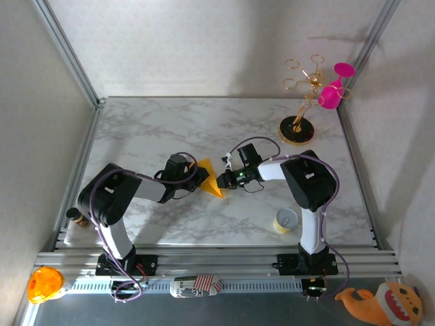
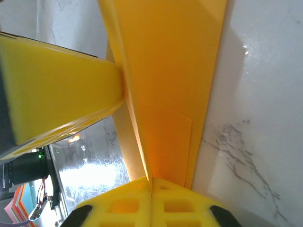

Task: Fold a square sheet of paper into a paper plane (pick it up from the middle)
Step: Fourth fold the wing at the center of the table.

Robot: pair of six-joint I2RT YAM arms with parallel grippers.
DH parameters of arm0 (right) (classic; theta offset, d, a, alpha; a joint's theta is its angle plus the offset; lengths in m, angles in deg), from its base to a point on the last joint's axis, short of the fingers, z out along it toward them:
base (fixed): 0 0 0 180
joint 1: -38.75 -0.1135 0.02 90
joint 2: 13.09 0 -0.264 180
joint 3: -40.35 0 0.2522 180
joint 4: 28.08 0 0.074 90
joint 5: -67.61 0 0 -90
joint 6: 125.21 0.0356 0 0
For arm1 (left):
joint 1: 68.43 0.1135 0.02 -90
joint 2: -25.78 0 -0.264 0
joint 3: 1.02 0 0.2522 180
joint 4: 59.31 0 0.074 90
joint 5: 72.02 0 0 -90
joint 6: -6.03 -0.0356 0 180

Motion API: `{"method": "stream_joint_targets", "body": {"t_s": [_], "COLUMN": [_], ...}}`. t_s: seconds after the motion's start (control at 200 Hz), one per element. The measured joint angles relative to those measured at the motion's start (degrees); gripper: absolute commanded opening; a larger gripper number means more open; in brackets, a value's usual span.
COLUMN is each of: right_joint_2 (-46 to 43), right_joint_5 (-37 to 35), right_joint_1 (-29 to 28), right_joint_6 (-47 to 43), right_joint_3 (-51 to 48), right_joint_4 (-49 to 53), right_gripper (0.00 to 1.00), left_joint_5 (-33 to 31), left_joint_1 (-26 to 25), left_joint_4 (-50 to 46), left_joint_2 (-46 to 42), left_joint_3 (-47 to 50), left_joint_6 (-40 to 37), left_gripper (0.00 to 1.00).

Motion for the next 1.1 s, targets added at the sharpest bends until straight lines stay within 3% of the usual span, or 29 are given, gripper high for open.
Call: {"method": "stream_joint_targets", "body": {"t_s": [0.3,0.591,1.102], "right_joint_2": [0.0,0.1,0.4], "right_joint_5": [0.2,-0.3,-0.3], "right_joint_1": [0.0,0.0,0.0], "right_joint_6": [0.2,-0.2,-0.3], "right_joint_3": [0.4,0.6,1.4], "right_joint_4": [0.8,1.5,2.8], "right_gripper": [0.14,0.09,0.12], "left_joint_5": [0.0,-0.1,-0.3], "left_joint_1": [0.0,0.0,0.3], "left_joint_4": [0.3,0.3,0.0], "left_joint_2": [1.6,2.1,3.5], "left_joint_3": [-1.3,-1.4,-1.9], "left_joint_6": [0.2,0.4,0.5], "left_gripper": [0.08,0.08,0.07]}}
